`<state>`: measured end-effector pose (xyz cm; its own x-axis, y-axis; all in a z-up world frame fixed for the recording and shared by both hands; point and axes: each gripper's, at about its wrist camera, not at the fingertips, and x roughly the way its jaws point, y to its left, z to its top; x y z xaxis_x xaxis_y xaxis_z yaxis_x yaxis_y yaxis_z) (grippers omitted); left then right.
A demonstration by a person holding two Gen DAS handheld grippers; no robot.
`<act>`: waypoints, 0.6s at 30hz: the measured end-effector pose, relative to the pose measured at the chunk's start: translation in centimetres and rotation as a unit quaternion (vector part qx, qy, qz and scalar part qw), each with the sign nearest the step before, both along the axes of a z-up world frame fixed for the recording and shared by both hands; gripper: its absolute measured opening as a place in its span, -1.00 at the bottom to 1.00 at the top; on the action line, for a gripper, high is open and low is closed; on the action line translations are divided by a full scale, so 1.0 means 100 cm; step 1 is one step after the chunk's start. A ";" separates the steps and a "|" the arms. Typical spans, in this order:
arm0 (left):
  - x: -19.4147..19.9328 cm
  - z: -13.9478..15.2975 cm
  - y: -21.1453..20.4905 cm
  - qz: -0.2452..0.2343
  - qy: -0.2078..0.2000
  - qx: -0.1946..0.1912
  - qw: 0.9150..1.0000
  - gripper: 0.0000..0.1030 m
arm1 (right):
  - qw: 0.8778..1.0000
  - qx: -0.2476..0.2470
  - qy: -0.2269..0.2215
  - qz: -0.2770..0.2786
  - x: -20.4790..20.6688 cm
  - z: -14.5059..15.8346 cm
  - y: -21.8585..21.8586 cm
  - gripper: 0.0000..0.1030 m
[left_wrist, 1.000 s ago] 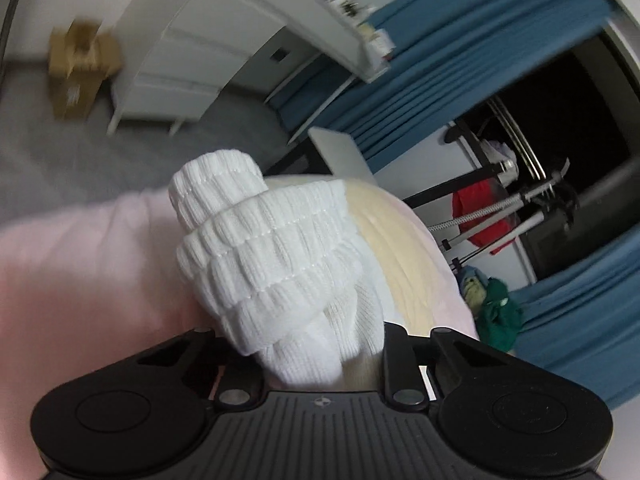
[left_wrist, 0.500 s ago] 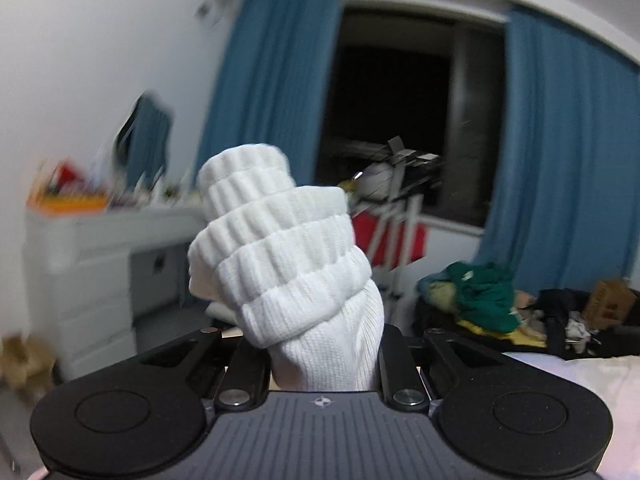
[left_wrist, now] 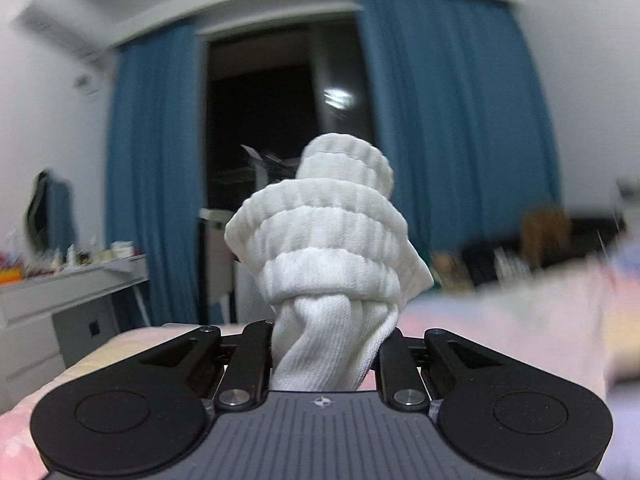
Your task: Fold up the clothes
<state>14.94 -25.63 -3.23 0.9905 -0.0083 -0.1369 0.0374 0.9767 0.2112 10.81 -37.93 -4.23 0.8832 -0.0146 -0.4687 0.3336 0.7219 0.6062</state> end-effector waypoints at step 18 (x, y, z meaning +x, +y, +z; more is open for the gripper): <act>-0.065 -0.034 0.052 -0.109 0.105 0.163 0.975 0.73 | 0.977 0.158 -0.066 0.126 0.019 -0.016 0.009 0.37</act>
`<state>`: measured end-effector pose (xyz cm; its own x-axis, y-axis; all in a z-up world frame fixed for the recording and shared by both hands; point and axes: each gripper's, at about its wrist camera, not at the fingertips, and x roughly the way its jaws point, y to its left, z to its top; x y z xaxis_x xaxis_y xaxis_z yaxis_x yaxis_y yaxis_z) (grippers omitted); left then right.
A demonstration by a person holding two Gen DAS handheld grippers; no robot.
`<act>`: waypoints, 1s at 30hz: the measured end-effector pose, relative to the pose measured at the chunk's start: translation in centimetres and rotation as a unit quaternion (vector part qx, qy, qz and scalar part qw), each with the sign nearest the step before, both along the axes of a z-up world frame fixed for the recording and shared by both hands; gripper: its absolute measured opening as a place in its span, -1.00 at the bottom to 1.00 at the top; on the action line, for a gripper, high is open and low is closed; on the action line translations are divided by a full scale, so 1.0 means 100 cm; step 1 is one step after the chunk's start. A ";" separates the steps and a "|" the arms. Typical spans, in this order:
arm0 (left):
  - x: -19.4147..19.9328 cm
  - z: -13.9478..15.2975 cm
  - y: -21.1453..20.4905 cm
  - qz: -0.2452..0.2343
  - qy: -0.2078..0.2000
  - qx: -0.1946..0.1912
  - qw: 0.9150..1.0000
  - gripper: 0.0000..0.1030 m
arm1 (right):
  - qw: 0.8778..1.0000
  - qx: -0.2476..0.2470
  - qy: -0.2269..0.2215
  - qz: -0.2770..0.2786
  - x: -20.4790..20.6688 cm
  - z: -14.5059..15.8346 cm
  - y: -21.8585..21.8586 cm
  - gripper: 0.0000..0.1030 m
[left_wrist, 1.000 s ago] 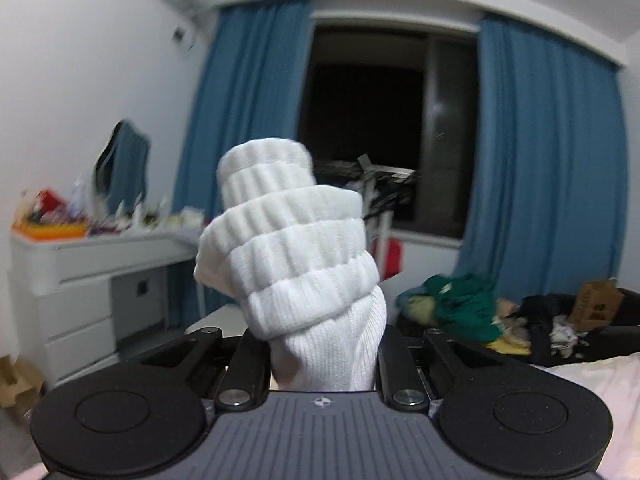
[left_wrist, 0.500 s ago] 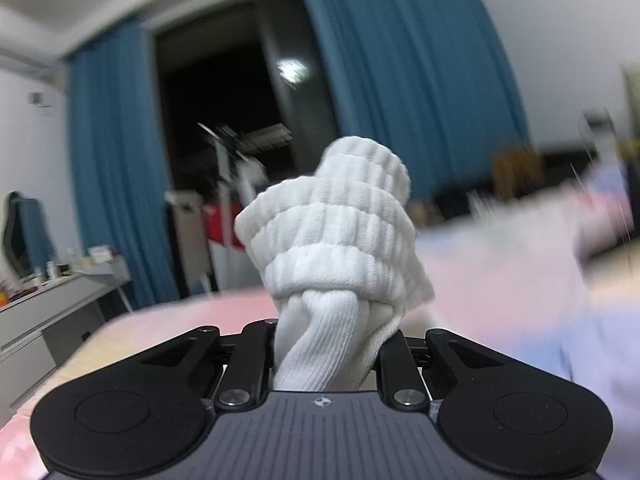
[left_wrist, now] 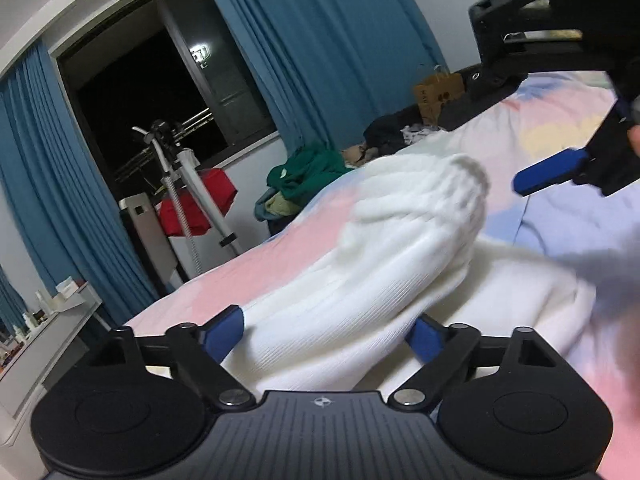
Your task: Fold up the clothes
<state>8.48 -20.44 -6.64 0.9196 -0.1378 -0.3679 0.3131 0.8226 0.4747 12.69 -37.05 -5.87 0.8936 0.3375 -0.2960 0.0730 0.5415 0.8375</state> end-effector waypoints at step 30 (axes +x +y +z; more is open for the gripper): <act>0.014 0.017 0.159 0.122 0.099 -0.181 0.971 0.73 | 0.989 -0.148 0.021 0.022 0.041 -0.001 0.071 -0.09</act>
<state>9.92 -4.59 -4.98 0.8577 -0.0780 -0.5082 0.1431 0.9856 0.0903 16.76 -29.97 -5.95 0.8647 0.2693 -0.4241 0.0749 0.7656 0.6390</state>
